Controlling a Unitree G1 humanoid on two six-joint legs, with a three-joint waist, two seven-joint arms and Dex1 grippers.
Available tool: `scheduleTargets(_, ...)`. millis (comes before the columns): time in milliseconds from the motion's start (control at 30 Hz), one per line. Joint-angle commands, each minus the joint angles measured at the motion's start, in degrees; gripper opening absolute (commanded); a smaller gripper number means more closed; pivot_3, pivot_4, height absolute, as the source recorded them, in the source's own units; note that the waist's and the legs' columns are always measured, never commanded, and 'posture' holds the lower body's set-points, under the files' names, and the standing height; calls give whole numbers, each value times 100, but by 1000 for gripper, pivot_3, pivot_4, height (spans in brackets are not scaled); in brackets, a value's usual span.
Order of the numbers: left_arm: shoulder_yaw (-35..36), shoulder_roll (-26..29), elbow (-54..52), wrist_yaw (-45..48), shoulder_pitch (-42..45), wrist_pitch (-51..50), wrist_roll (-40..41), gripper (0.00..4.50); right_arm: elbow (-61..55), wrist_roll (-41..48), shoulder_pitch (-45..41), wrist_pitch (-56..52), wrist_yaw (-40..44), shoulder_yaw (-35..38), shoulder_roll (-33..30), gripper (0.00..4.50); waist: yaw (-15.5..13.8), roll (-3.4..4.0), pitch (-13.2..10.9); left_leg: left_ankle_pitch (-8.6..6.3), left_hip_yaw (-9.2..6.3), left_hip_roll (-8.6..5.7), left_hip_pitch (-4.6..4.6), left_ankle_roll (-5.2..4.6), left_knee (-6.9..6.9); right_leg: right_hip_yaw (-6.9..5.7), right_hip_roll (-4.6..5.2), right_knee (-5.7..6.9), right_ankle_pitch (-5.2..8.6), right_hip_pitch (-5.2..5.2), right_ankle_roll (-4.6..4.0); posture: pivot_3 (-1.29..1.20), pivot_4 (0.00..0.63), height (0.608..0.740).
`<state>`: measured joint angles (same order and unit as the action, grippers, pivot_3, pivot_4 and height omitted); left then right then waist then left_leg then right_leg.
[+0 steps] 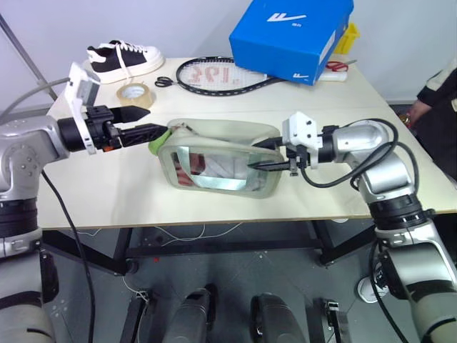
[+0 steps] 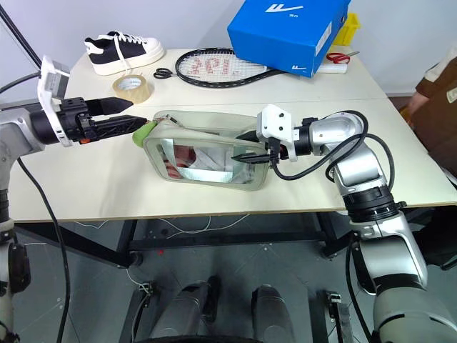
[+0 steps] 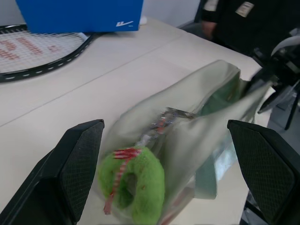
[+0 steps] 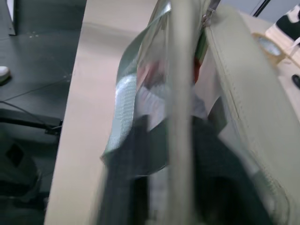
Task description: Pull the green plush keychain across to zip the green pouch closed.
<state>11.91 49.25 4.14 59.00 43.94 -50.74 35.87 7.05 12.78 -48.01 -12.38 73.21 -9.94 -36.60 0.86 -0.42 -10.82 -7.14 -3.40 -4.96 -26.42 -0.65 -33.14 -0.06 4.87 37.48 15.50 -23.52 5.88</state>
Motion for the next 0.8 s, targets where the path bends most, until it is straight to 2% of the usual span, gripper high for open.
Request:
scheduleTargets(33, 21, 56, 280, -126, 95, 289, -215, 4500, -581, 277, -103, -381, -73, 360, -226, 2184, -6, 0, 0, 0, 0, 0, 0, 0, 0, 0, 0, 0, 0, 0, 0, 0, 150, 740)
scheduleTargets(333, -42, 79, 1181, -164, 332, 826, -603, 4500, -1690, 675, -96, -1534, -554, 767, -589, 2184, -22, 0, 0, -2, 0, -4, -3, -2, 1, -1, 13, -3, 9, -7, -16, 0, 150, 740)
scheduleTargets(533, -228, -23, 1581, 17, 449, 1026, -769, 4500, -1880, 359, 639, -1311, -782, 471, -674, 2184, -20, -12, 7, -4, -2, -4, -3, -4, 1, -5, 15, -14, 10, -5, -18, 0, 150, 740)
scheduleTargets(633, -333, -95, 1640, 84, 475, 1124, -879, 4500, -1861, 309, 746, -1227, -798, 375, -653, 1288, -7, -11, 7, -3, 4, -7, -7, -5, 0, 0, 20, -14, 10, -1, -19, 0, 150, 740)
scheduleTargets(700, -429, -163, 1717, 106, 510, 1225, -982, 4500, -1841, 271, 749, -1164, -811, 326, -638, 294, -5, -12, 8, -4, 2, -4, -1, -5, 0, -2, 17, -14, 10, 6, -19, 0, 150, 740)
scheduleTargets(733, -496, -208, 1762, 120, 517, 1294, -1047, 4500, -1835, 258, 751, -1132, -817, 313, -628, 43, -1, -12, 8, -4, 2, -4, -1, -4, 0, -2, 17, -14, 10, 6, -19, 0, 150, 740)
scheduleTargets(800, -679, -297, 1900, 159, 471, 1558, -1258, 4500, -1842, 269, 748, -1099, -819, 299, -605, 43, 0, -12, 8, -3, 2, -3, -1, -5, 0, -2, 15, -13, 9, 5, -18, 0, 150, 740)
